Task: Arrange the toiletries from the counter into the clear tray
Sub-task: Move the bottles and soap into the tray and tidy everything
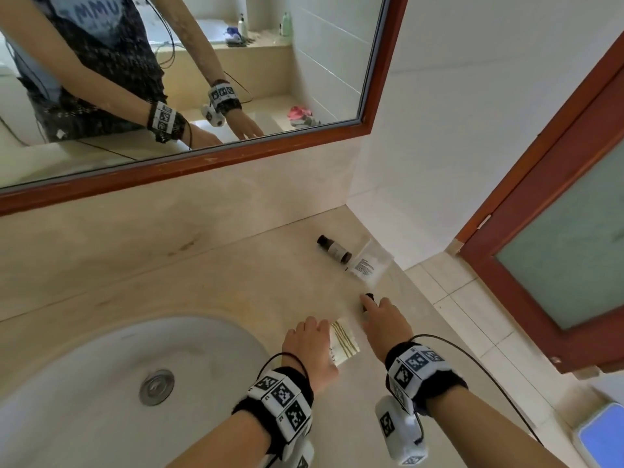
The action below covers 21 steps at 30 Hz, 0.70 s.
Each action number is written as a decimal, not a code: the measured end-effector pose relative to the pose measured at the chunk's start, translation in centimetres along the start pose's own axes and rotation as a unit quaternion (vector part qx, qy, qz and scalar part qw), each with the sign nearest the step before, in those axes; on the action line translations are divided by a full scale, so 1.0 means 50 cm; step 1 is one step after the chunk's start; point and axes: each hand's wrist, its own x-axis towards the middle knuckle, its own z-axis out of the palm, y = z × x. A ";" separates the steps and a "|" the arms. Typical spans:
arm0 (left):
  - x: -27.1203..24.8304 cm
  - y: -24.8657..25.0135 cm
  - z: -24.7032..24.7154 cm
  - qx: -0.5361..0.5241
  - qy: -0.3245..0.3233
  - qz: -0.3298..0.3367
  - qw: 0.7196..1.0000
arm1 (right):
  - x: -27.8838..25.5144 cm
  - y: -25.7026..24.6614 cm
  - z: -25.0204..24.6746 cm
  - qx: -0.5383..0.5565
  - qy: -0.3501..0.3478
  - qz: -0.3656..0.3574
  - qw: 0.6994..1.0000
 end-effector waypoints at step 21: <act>-0.145 -0.251 -0.082 -0.129 0.111 -0.157 0.973 | -0.018 -0.278 -0.035 0.003 -0.010 -0.224 0.975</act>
